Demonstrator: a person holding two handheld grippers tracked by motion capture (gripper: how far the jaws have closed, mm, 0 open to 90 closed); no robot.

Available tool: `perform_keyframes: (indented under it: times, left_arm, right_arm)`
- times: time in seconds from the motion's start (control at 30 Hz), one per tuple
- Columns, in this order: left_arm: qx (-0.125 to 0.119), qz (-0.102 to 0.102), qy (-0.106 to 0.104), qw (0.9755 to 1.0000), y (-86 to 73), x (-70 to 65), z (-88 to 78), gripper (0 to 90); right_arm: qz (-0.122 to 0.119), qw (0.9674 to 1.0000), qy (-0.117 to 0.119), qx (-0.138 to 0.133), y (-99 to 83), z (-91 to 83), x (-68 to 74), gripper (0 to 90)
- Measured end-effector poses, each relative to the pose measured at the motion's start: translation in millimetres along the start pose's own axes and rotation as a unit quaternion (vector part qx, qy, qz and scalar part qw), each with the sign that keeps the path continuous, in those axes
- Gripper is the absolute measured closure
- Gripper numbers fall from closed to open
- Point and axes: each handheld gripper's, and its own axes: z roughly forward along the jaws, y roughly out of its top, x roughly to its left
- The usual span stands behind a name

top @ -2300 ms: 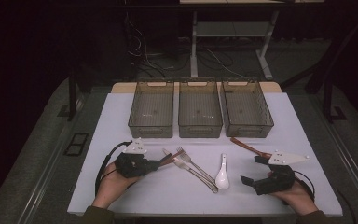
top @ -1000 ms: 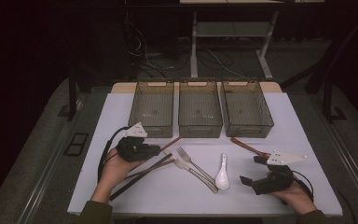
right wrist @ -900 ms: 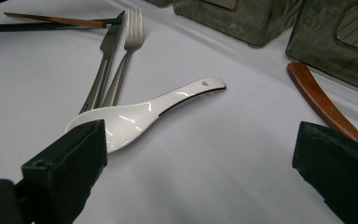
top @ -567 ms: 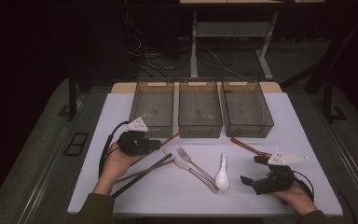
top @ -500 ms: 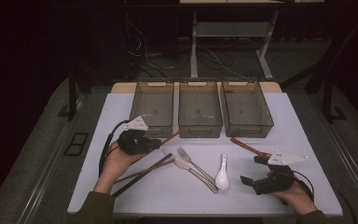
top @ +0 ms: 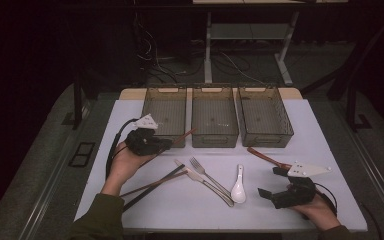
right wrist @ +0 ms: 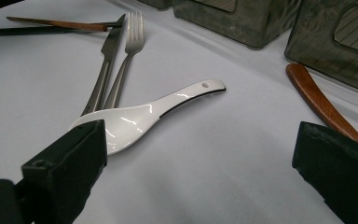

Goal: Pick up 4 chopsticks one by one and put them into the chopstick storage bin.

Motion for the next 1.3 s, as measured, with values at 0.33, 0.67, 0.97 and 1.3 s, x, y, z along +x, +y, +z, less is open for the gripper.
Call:
perform_keyframes:
  times: [0.33, 0.67, 0.97, 1.3]
  left_arm:
    - [-0.009, -0.002, 0.01, 0.9999, 12.5, 10.1, 1.2, 83.3]
    - [-0.01, -0.013, 0.022, 0.9996, 26.5, 25.2, 3.0, 83.3]
    - [-0.003, -0.018, 0.038, 0.9991, 45.6, 43.0, 7.9, 83.4]
    - [0.011, -0.024, 0.056, 0.9981, 62.9, 64.8, 15.9, 83.3]
  right_arm:
    - [-0.001, 1.0, 0.0, 0.0, -0.1, 0.2, 0.0, 2.9]
    - [0.001, 1.0, 0.0, 0.002, -0.2, 0.4, 0.2, 2.9]
    - [0.001, 1.0, 0.0, 0.001, -0.3, -0.3, -0.1, 2.9]
    - [0.002, 1.0, -0.001, -0.001, -0.7, -1.0, -0.8, 3.0]
